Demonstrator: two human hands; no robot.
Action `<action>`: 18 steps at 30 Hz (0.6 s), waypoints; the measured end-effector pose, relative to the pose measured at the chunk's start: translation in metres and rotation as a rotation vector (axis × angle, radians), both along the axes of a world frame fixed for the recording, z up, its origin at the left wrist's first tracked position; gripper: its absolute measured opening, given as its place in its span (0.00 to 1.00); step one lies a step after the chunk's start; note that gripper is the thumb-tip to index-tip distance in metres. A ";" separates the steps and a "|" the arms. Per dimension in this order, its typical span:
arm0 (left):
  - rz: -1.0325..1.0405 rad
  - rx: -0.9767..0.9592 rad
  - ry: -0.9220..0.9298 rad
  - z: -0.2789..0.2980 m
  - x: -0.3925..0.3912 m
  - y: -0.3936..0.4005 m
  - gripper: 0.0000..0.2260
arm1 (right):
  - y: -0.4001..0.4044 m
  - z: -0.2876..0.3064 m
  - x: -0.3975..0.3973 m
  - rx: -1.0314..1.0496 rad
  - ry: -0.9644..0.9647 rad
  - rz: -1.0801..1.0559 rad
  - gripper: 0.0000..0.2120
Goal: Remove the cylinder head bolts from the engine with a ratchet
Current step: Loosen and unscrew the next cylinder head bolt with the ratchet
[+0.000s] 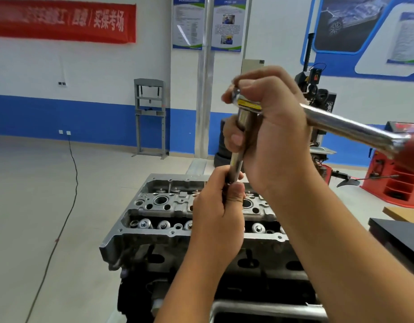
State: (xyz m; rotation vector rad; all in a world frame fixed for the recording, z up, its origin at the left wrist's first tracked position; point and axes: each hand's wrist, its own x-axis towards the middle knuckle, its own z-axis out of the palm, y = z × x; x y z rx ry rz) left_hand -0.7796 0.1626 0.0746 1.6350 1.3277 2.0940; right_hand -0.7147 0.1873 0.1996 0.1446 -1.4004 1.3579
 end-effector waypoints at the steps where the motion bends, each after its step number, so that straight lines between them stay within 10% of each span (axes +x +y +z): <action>1: 0.004 0.002 -0.007 0.000 0.000 -0.001 0.06 | 0.001 0.003 -0.001 0.013 -0.032 0.021 0.02; 6: -0.113 -0.045 -0.039 0.000 -0.008 -0.003 0.07 | 0.018 0.016 0.010 -0.141 -0.177 0.465 0.08; 14: -0.042 -0.015 -0.008 -0.001 -0.003 -0.001 0.07 | 0.001 -0.002 0.004 0.027 -0.016 -0.063 0.02; 18: -0.090 -0.036 -0.059 0.000 -0.006 -0.003 0.07 | 0.005 0.010 0.005 -0.003 -0.153 0.176 0.03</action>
